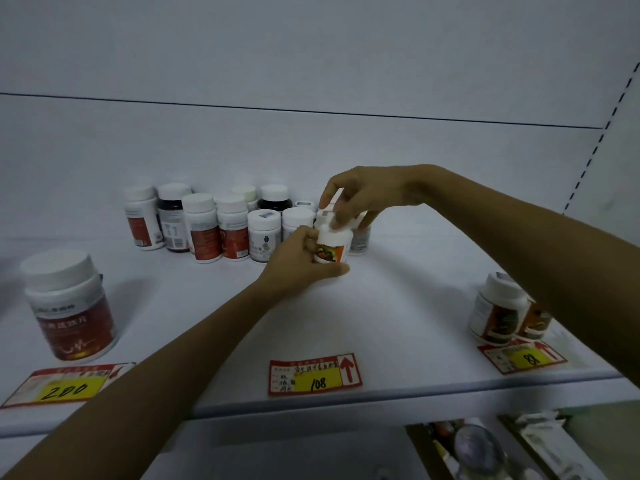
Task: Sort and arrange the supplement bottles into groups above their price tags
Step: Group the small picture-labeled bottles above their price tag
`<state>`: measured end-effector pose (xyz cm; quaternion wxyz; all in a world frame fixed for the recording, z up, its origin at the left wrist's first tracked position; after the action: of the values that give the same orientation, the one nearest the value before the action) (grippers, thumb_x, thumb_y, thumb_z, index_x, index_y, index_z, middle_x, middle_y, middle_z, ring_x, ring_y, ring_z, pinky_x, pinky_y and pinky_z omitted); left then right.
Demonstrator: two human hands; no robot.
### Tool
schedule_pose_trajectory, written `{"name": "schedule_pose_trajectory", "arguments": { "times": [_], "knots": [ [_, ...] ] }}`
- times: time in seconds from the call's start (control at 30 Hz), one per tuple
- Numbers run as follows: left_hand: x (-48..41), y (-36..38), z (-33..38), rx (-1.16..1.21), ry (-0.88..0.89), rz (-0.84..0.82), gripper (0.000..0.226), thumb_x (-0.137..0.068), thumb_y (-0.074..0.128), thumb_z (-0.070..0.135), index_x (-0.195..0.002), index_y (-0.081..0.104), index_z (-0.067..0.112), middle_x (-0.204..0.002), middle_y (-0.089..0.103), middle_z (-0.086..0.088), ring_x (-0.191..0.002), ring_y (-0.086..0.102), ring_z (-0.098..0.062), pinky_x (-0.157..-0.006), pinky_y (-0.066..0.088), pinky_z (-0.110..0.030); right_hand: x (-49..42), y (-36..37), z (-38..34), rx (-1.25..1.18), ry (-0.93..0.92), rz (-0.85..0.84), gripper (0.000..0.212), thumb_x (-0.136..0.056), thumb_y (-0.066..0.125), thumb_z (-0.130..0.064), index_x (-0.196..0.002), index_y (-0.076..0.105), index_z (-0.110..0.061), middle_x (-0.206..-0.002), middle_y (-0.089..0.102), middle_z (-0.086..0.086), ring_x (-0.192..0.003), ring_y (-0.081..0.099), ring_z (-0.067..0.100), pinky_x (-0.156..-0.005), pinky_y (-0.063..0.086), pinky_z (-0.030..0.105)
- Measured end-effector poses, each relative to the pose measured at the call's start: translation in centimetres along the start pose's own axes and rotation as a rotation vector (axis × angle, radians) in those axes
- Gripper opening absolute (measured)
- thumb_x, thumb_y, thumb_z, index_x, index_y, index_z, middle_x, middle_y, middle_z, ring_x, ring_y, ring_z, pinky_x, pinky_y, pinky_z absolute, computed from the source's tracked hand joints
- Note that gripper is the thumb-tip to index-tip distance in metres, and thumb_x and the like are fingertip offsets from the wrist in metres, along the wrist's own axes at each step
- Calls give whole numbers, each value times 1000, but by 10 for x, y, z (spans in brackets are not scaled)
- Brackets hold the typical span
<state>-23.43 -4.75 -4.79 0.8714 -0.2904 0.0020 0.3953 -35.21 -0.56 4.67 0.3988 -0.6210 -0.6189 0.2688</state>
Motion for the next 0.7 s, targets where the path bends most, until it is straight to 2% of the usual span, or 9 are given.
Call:
{"name": "schedule_pose_trajectory", "arguments": {
  "times": [0.07,0.13,0.23,0.33,0.43,0.57,0.63,0.7],
  "knots": [
    [-1,-3,5,-67,15,71,57,-69,78,34,-110,42,20,-120,60,-1,-94,56,-11,-79,48,-22,2,-4,2,45,36,63,34,-85,64,-39,-111,60,-18,-110,64,4,-92,68,21,-73,59,31],
    [0,-2,12,-97,22,142,56,-69,78,36,-106,38,22,-118,60,-2,-91,56,-11,-78,50,-24,5,-6,5,125,67,109,44,-88,54,-50,-108,61,-11,-105,67,7,-88,69,23,-71,58,32],
    [1,4,23,-112,14,219,57,-69,78,37,-105,36,23,-117,60,-3,-91,57,-13,-82,51,-29,13,-9,9,164,66,144,48,-92,46,-52,-103,62,-8,-96,70,10,-76,69,20,-67,55,31],
    [4,17,36,-123,28,239,61,-68,78,38,-111,39,19,-109,56,2,-91,55,-12,-80,51,-27,25,-17,13,178,37,136,43,-93,49,-46,-101,63,-6,-94,71,10,-73,69,20,-66,56,30],
    [4,38,51,-63,10,125,59,-73,74,37,-119,42,17,-108,53,5,-96,56,-12,-83,50,-28,41,-29,24,193,37,136,42,-92,53,-42,-101,65,-3,-95,72,12,-75,71,22,-66,57,30],
    [6,77,74,141,-74,-63,36,-89,52,43,-117,47,21,-111,56,4,-89,55,-5,-82,44,-24,68,-45,49,271,62,139,39,-90,57,-41,-95,66,-3,-90,73,12,-77,73,22,-67,57,30],
    [7,98,84,183,-114,-85,46,-92,41,48,-129,44,19,-120,54,2,-100,55,-9,-94,43,-30,79,-50,64,316,81,121,36,-89,58,-41,-93,65,-5,-89,73,11,-76,72,21,-64,56,29],
    [11,117,90,191,-165,-107,55,-94,30,51,-139,36,19,-135,49,-2,-121,50,-19,-108,36,-41,88,-53,79,348,94,92,36,-89,58,-41,-94,65,-6,-90,73,11,-74,72,19,-62,55,28]
  ]
}}
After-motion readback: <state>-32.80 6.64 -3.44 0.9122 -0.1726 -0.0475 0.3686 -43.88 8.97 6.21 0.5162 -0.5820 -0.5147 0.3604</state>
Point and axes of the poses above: each hand's wrist, its own x-axis away from the middle knuckle, its own y-axis out of the palm, z = x × y, the point moved 5 cm from there along -x, towards the middle knuckle
